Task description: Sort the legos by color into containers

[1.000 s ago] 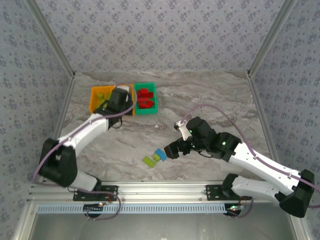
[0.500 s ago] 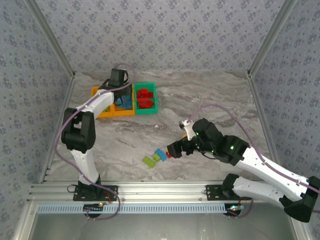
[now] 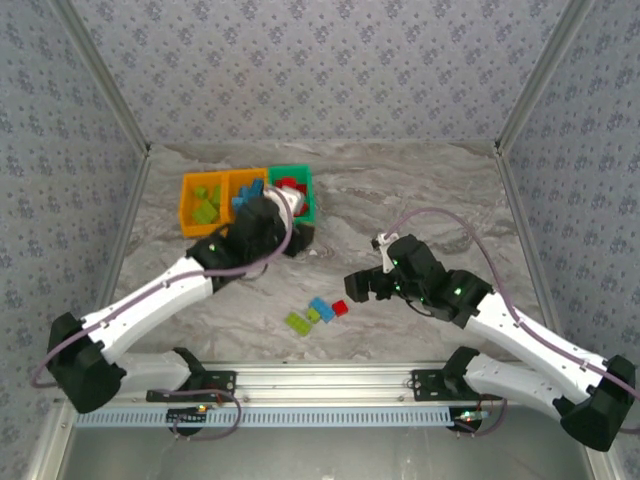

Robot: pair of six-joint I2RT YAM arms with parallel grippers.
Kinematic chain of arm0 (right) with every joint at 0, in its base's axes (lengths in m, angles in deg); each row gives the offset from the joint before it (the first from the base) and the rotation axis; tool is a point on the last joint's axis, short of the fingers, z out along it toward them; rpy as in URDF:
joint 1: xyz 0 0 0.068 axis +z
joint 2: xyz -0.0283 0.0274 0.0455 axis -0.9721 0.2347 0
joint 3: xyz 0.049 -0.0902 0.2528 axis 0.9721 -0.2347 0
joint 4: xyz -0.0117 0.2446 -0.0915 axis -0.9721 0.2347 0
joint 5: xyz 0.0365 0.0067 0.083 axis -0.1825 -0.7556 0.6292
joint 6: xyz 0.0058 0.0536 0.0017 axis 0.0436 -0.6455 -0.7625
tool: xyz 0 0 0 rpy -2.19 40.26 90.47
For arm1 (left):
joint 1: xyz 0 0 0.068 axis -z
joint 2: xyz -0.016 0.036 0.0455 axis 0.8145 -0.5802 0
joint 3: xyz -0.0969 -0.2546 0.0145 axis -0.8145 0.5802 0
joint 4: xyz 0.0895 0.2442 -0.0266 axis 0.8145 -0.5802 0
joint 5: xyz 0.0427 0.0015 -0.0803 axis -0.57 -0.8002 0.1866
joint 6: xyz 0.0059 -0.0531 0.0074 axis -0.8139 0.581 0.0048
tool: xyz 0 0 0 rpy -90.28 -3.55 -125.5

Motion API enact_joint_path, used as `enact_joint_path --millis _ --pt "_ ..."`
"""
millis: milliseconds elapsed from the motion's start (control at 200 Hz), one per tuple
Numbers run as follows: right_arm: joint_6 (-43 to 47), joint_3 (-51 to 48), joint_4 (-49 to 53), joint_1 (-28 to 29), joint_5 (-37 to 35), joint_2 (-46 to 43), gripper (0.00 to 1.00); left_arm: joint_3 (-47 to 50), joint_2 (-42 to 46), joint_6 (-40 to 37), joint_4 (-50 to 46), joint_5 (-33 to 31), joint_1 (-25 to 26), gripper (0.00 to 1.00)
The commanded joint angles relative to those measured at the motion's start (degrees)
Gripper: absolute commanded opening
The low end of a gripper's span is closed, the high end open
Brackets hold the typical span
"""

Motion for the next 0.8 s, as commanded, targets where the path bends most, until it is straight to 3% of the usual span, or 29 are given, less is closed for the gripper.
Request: enact_joint_path --millis 0,115,245,320,570,795 --pt "-1.5 -1.5 -1.4 -2.9 2.4 -1.8 1.00 4.8 0.8 0.2 -7.2 0.6 6.6 0.53" --pt "-1.8 -2.1 -2.0 -5.0 3.5 -1.7 1.00 6.8 -2.0 2.9 -9.4 0.1 12.5 0.53" --pt "-2.5 -2.4 -2.4 -5.3 3.9 -1.5 1.00 7.9 -7.9 4.5 -8.7 3.3 15.0 0.55" --pt "-2.7 -2.6 -2.1 -5.3 3.9 -1.6 1.00 8.0 -11.1 4.6 -7.7 5.1 15.8 0.56" --pt "-2.8 -2.6 -0.2 -5.3 2.7 -3.2 1.00 7.5 -18.1 6.0 -9.0 -0.5 15.9 0.58" --pt "-2.5 -2.7 0.0 -5.4 2.8 -3.0 1.00 7.2 -22.1 5.9 -10.1 -0.6 15.9 0.55"
